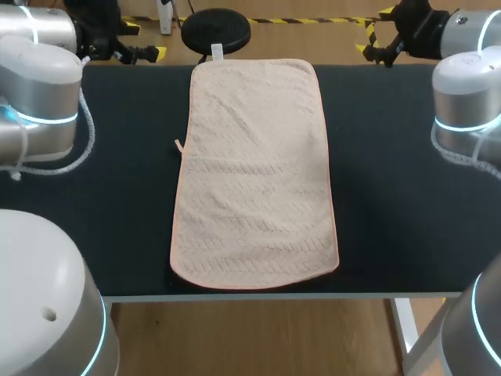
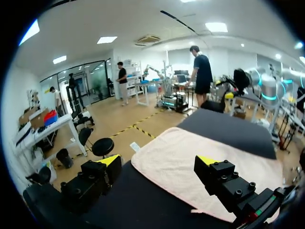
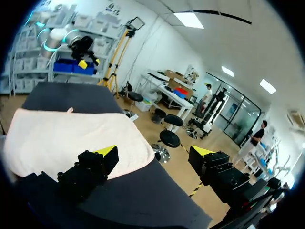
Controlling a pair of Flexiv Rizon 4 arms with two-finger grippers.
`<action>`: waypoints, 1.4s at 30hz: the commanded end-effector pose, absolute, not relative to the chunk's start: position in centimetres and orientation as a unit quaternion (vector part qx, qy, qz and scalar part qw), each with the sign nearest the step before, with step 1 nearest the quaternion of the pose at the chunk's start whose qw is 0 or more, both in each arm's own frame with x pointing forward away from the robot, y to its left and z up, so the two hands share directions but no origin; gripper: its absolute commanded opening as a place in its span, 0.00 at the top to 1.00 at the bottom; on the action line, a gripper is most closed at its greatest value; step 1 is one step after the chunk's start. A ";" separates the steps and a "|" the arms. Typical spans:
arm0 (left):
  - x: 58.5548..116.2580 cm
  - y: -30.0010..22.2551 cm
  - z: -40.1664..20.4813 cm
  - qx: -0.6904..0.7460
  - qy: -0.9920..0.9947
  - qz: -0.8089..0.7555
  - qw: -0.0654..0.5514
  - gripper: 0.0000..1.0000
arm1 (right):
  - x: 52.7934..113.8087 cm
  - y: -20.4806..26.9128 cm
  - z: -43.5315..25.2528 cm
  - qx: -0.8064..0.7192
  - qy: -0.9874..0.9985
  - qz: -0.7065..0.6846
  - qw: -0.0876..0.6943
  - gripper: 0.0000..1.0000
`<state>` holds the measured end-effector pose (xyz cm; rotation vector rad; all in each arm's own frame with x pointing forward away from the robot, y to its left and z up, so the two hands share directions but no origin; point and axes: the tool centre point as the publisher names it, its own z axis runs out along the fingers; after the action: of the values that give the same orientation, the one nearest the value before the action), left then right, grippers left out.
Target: Fold the towel
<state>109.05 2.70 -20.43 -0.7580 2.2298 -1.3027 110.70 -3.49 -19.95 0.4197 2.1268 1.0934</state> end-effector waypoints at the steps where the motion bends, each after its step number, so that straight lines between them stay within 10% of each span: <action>1: 111.0 2.4 -21.2 -0.169 0.913 -0.311 0.201 0.00 | 112.3 -3.7 -20.0 0.047 0.907 0.291 0.300 0.00; 42: 108.2 -3.1 -27.7 0.034 0.975 -0.201 0.093 0.00 | 108.2 2.9 -25.7 -0.009 0.968 0.195 0.159 0.00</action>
<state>107.75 -2.35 -27.36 0.0940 2.8513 -0.6603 107.99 2.47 -25.87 -0.0169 2.6627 0.6737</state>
